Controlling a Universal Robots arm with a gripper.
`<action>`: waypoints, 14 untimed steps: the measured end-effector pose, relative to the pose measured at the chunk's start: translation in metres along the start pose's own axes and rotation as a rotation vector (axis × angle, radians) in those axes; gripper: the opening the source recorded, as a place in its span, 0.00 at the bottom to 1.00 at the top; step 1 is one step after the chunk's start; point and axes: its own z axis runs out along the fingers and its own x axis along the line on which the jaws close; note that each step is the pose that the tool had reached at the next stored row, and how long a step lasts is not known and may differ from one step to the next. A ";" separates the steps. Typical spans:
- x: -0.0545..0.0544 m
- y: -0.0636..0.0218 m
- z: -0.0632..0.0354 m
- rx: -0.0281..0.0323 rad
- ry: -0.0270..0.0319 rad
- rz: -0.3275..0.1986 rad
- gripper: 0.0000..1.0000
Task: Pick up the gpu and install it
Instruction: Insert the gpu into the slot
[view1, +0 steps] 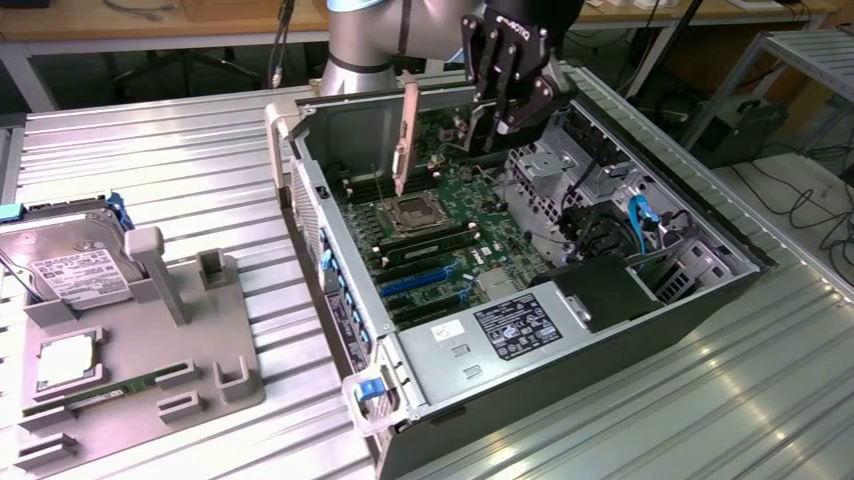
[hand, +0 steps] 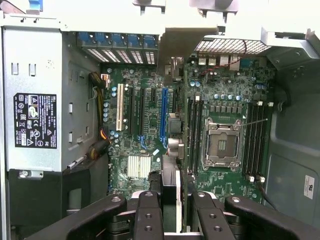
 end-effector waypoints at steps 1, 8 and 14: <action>0.000 0.0000 0.0003 0.0000 0.0000 0.000 0.28; 0.000 0.0000 0.0023 0.0000 0.0001 0.000 0.28; 0.000 0.0000 0.0041 0.0000 0.0000 0.000 0.28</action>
